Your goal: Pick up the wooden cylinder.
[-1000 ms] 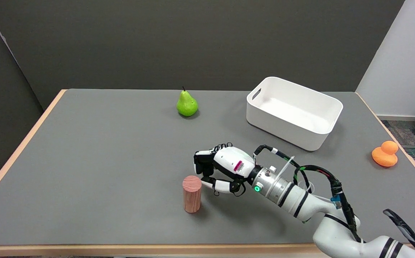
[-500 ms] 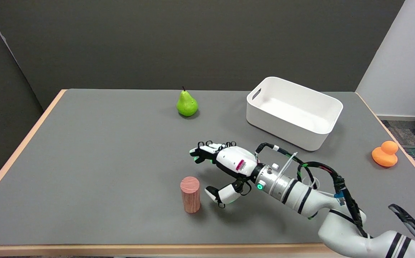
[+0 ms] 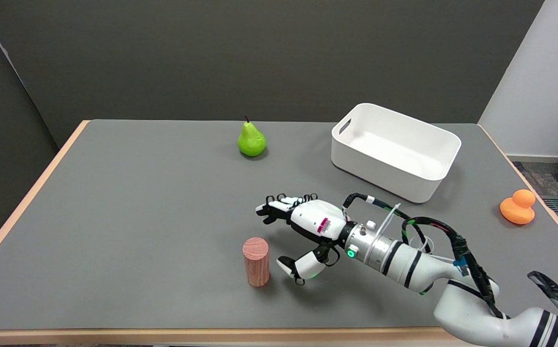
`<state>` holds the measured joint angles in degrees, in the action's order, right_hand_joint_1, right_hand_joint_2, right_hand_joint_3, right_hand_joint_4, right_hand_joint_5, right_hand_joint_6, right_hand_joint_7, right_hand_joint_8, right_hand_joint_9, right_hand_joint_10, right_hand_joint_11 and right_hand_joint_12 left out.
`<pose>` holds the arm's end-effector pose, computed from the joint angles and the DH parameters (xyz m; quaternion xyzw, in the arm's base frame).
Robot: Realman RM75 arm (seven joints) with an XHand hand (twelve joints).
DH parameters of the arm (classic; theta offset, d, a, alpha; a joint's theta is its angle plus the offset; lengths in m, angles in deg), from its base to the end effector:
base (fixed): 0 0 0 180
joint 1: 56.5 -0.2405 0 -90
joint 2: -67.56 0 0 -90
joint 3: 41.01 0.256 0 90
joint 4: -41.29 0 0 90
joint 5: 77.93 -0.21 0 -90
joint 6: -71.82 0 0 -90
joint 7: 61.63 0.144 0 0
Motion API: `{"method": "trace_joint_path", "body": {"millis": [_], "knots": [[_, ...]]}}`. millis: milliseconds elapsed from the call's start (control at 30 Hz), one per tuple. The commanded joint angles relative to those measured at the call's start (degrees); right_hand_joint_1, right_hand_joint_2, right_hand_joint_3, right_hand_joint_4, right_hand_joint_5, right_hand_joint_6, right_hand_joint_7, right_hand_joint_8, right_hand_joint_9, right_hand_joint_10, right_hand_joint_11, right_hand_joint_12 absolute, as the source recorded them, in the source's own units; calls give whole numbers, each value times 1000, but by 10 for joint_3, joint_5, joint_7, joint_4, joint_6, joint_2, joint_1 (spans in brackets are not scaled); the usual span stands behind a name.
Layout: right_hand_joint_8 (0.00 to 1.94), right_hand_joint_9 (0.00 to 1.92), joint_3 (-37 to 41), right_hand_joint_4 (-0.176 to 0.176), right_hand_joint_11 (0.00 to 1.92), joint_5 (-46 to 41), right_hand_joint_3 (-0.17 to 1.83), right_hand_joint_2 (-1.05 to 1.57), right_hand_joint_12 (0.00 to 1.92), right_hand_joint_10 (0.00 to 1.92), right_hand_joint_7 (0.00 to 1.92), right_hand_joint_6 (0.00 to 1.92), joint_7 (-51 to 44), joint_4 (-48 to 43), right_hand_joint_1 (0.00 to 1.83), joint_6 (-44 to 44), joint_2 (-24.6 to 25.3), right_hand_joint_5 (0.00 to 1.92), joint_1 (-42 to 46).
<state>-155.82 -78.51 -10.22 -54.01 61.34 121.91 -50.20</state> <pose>-0.2785 -0.2869 0.2372 0.8383 -0.1996 0.0549 0.5043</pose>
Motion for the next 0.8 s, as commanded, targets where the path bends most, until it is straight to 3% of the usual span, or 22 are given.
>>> {"method": "trace_joint_path", "body": {"millis": [33, 800], "knots": [[441, 187, -6, -176, 285, -3, 976, 583, 1481, 780, 328, 438, 2, -60, 955, 48, -40, 184, 23], [456, 148, -1, -176, 271, -72, 932, 593, 1495, 760, 249, 444, 45, -73, 802, -69, -17, 135, 66]]}}
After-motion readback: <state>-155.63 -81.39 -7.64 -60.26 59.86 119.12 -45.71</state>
